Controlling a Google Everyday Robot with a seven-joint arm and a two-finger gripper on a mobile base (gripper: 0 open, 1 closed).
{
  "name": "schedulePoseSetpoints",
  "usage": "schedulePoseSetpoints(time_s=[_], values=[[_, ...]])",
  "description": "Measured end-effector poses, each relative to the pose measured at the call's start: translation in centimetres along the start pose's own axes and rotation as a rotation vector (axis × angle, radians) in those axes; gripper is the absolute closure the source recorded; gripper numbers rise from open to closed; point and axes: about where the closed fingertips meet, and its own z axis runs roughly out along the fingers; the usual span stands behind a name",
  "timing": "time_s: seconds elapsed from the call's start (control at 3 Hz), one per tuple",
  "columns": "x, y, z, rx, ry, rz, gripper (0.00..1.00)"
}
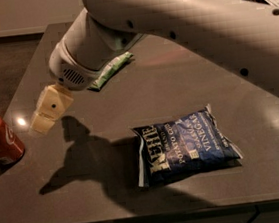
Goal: Move coke can near green jalapeno chip bag
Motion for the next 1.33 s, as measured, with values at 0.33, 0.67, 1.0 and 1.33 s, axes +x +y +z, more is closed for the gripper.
schedulePoseSetpoints(time_s=[0.33,0.67,1.0,1.33], values=[[0.0,0.0,0.0,-0.001,0.001,-0.001,0.0],[-0.4,0.9,1.9,-0.029,-0.04,0.0,0.0],[-0.7,2.0,4.6,-0.057,-0.093,0.01,0.0],[-1.7,2.7,6.6,-0.057,-0.142,0.009,0.0]])
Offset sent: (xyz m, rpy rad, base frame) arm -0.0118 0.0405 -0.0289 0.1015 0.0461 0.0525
